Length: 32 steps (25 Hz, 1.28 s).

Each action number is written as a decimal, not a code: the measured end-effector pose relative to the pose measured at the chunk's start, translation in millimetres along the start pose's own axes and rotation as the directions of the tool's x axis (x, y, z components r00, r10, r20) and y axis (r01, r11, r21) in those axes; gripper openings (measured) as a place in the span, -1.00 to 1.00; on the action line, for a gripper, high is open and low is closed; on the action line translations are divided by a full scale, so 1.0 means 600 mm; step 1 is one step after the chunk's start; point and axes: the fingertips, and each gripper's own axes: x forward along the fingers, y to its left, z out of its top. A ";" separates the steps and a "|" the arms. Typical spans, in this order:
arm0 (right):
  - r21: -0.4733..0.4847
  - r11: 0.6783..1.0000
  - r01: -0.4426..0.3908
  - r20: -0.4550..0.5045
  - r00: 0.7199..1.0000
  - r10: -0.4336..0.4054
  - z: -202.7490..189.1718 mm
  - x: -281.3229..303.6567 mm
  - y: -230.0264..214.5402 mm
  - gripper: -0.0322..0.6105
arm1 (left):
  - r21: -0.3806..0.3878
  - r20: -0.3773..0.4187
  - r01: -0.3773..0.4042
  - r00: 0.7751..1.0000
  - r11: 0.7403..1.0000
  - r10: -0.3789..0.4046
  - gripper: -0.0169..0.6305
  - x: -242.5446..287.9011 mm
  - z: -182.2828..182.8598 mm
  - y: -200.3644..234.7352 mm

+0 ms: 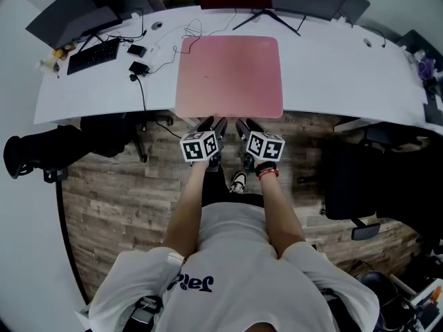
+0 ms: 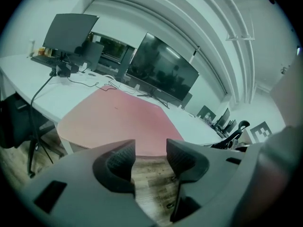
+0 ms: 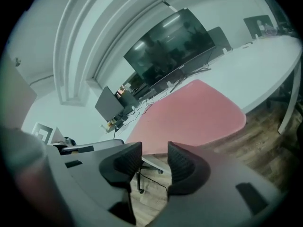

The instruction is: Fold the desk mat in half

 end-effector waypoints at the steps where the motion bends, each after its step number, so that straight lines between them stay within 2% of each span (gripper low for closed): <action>1: 0.014 1.000 -0.004 -0.003 1.000 0.004 -0.003 0.003 -0.002 -0.38 | -0.010 -0.004 0.000 1.000 1.000 0.000 -0.27 0.003 -0.003 0.004; 5: 0.060 0.998 -0.004 -0.017 1.000 0.005 -0.019 0.017 -0.013 -0.36 | -0.048 -0.035 0.017 0.999 0.999 -0.019 -0.24 0.016 -0.025 0.014; 12: 0.144 0.989 0.016 -0.021 1.000 -0.013 -0.034 0.041 -0.031 -0.26 | -0.173 -0.057 0.026 0.998 0.985 -0.036 -0.19 0.036 -0.037 0.041; 20: 0.300 0.954 -0.015 0.031 0.999 0.006 -0.044 0.064 -0.054 -0.23 | -0.288 -0.044 0.017 0.999 0.957 -0.031 -0.18 0.050 -0.048 0.088; 23: 0.361 0.931 -0.048 0.048 0.998 0.033 -0.048 0.074 -0.056 -0.23 | -0.343 -0.035 0.017 0.999 0.939 -0.031 -0.18 0.054 -0.052 0.103; 28: 0.451 0.890 -0.064 0.080 0.996 0.031 -0.048 0.089 -0.069 -0.23 | -0.438 0.004 0.037 0.999 0.898 -0.040 -0.18 0.061 -0.055 0.129; 32: 0.500 0.863 -0.076 0.104 0.994 0.028 -0.045 0.099 -0.075 -0.24 | -0.524 0.039 0.083 0.997 0.848 -0.074 -0.18 0.070 -0.053 0.140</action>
